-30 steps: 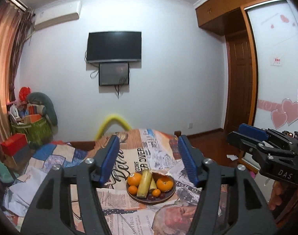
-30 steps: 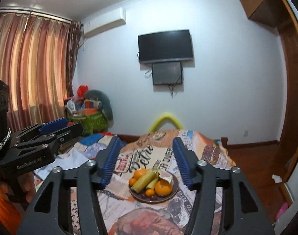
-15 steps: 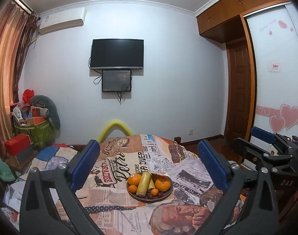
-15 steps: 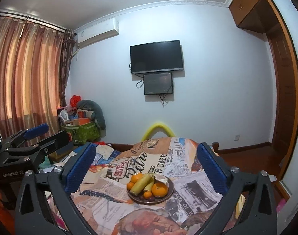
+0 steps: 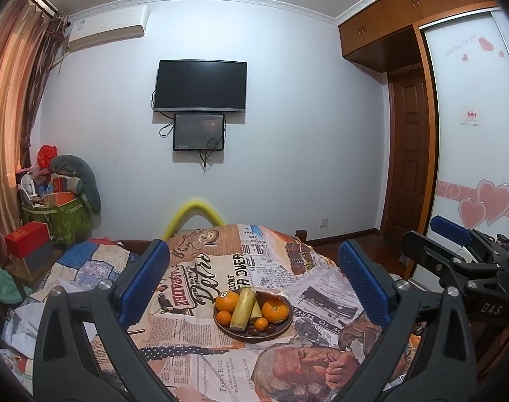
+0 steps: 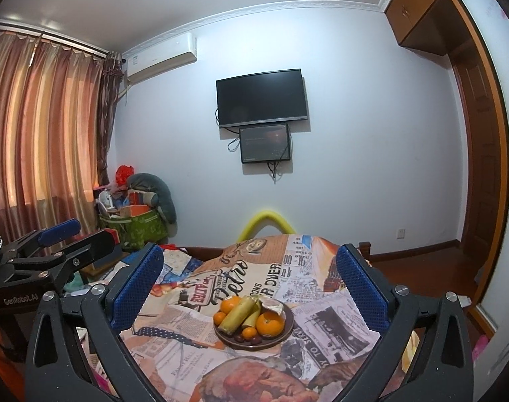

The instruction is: Organize fruits

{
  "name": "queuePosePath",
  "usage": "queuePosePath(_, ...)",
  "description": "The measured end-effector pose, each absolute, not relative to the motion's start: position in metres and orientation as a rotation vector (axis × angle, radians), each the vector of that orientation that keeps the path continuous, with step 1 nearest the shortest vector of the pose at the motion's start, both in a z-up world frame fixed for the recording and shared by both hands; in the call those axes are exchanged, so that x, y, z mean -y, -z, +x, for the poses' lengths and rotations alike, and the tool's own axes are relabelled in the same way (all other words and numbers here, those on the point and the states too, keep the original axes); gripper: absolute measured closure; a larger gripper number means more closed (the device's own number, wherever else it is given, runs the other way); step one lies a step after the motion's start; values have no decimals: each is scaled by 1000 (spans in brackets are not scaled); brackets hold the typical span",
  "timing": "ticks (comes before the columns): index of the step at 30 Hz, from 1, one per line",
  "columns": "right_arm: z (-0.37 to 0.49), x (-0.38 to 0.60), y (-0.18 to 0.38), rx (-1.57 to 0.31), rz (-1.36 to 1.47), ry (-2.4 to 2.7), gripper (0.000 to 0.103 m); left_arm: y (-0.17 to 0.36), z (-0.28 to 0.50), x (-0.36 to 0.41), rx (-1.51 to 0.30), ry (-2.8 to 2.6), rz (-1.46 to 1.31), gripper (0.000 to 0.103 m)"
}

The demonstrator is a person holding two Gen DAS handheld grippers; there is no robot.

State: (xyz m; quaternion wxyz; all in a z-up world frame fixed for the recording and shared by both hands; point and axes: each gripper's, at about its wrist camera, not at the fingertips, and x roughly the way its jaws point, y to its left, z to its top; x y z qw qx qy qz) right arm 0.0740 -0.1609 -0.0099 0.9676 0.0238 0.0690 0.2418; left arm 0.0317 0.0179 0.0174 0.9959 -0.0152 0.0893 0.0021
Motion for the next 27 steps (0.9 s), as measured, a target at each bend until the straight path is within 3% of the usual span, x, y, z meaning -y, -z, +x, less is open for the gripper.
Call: queuePosePath(27,73,163,9,-139,49,-487,0,-16,33,-17,-177,11,-23,0)
